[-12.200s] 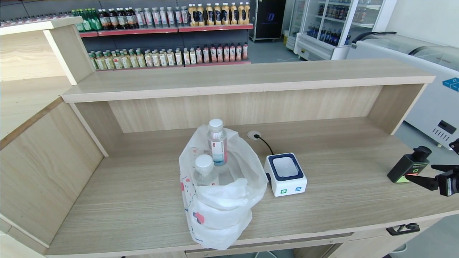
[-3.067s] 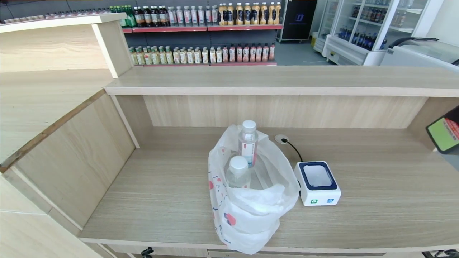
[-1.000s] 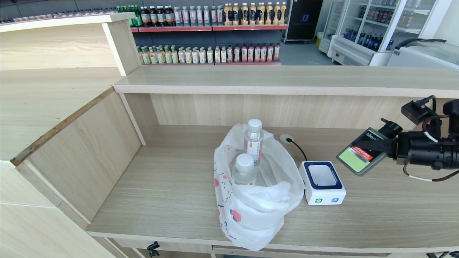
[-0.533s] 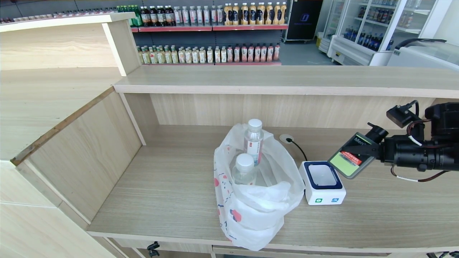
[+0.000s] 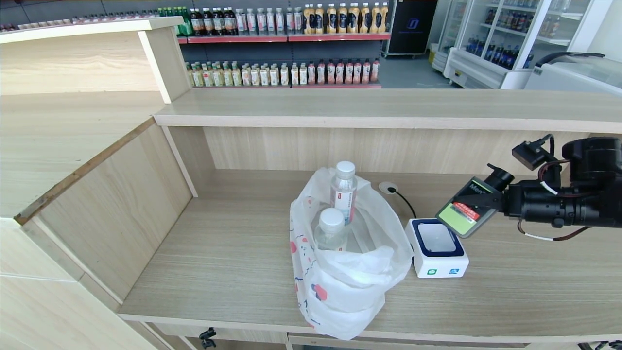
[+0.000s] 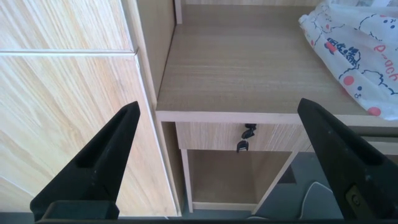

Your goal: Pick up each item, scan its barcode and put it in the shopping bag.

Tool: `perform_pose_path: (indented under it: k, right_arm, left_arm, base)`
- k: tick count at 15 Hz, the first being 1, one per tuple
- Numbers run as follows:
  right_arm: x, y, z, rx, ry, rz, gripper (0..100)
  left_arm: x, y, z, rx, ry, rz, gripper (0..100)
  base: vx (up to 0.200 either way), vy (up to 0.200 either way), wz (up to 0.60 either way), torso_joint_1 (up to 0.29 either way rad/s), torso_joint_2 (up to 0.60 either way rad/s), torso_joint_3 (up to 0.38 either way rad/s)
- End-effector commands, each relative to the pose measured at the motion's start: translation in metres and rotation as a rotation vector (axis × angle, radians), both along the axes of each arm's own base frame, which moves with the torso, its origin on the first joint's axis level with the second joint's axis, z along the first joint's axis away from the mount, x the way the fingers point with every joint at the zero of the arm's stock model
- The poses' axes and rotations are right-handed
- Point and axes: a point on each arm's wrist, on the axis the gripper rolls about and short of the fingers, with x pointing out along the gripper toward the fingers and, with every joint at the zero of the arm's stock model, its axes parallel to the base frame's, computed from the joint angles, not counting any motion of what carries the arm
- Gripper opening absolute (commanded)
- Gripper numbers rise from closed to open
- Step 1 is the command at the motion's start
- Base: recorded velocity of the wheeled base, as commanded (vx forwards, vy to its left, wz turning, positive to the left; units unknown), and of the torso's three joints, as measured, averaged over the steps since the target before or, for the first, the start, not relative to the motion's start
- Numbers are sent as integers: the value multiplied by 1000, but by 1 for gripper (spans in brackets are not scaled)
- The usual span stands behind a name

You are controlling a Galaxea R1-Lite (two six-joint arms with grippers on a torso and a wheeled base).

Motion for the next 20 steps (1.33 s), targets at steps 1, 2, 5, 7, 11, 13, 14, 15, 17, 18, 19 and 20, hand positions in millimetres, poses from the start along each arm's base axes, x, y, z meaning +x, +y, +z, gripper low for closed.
perform_pose_path:
  k: [1, 2, 5, 7, 11, 13, 14, 15, 17, 18, 19, 20]
  right_arm:
    - [2, 3, -4, 2, 15, 10, 0]
    - [2, 3, -6, 3, 21, 11, 0]
    - [3, 3, -8, 1, 22, 13, 0]
    - [4, 3, -10, -4, 20, 16, 0]
    - [-12, 5, 24, -52, -113, 6, 0]
    - [-58, -8, 61, -270, -359, -117, 0]
    - [-81, -24, 62, -437, -444, -205, 0]
    - [-101, -44, 62, -607, -512, -279, 0]
    - [-131, -66, 70, -752, -566, -387, 0]
    - [-143, -71, 73, -772, -562, -442, 0]
    - [-153, -71, 72, -773, -549, -473, 0]
    - [-156, -69, 71, -761, -542, -477, 0]
  left_arm:
    - [0, 0, 0, 0, 1, 0, 100]
    - [0, 0, 0, 0, 1, 0, 100]
    - [0, 0, 0, 0, 1, 0, 100]
    - [0, 0, 0, 0, 1, 0, 100]
    - [0, 0, 0, 0, 1, 0, 100]
    - [0, 0, 0, 0, 1, 0, 100]
    - [0, 0, 0, 0, 1, 0, 100]
    - [0, 0, 0, 0, 1, 0, 100]
    - [0, 0, 0, 0, 1, 0, 100]
    - [0, 0, 0, 0, 1, 0, 100]
    - [0, 0, 0, 0, 1, 0, 100]
    - [0, 0, 0, 0, 1, 0, 100]
  base:
    - [0, 0, 0, 0, 0, 0]
    - [0, 0, 0, 0, 0, 0]
    - [0, 0, 0, 0, 0, 0]
    - [0, 0, 0, 0, 0, 0]
    - [0, 0, 0, 0, 0, 0]
    - [0, 0, 0, 0, 0, 0]
    - [0, 0, 0, 0, 0, 0]
    - [0, 0, 0, 0, 0, 0]
    - [0, 0, 0, 0, 0, 0]
    - [0, 0, 0, 0, 0, 0]
    - [0, 0, 0, 0, 0, 0]
    - [0, 0, 0, 0, 0, 0]
